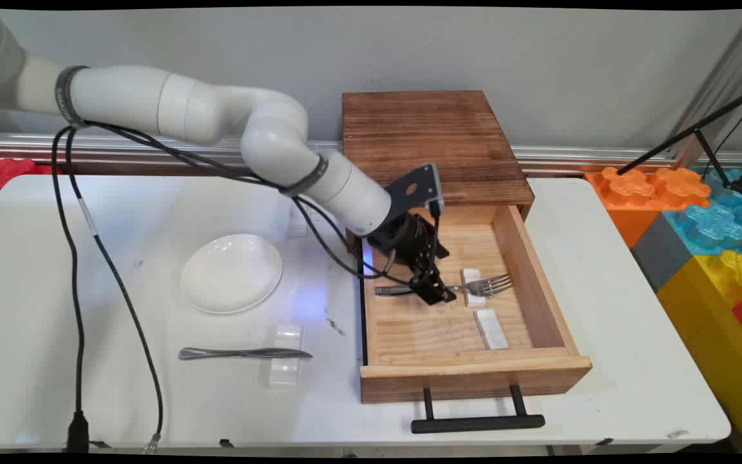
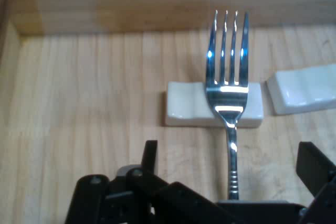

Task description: Pick up the knife from the right of the white plate

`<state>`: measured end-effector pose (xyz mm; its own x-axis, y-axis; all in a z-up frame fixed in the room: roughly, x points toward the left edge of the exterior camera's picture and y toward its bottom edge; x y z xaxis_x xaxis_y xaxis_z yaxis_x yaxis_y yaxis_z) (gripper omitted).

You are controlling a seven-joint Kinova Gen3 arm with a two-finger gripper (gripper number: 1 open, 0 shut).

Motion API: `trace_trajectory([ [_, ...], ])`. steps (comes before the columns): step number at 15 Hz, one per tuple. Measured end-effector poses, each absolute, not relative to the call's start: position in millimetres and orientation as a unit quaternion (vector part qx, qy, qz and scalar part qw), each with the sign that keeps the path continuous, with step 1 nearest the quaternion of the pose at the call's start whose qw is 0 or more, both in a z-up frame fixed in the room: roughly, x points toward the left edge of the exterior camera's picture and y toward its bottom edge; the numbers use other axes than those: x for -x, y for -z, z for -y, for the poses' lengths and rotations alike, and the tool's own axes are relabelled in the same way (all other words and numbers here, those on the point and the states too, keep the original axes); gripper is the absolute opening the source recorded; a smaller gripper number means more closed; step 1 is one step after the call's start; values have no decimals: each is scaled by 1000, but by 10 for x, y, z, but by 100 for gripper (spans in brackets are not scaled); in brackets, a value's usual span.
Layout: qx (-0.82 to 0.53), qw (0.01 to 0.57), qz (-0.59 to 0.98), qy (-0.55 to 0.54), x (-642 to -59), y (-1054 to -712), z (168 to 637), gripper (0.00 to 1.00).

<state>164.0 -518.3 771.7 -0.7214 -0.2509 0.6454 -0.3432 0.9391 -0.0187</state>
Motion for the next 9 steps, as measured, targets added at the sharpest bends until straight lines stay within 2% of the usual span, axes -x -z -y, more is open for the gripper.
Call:
trace_trajectory([
  [3, -170, 339, 923, -67, -1614, -7869, 5174, 100],
  [9, -208, 336, 916, -65, -1590, -8397, 5102, 100],
])
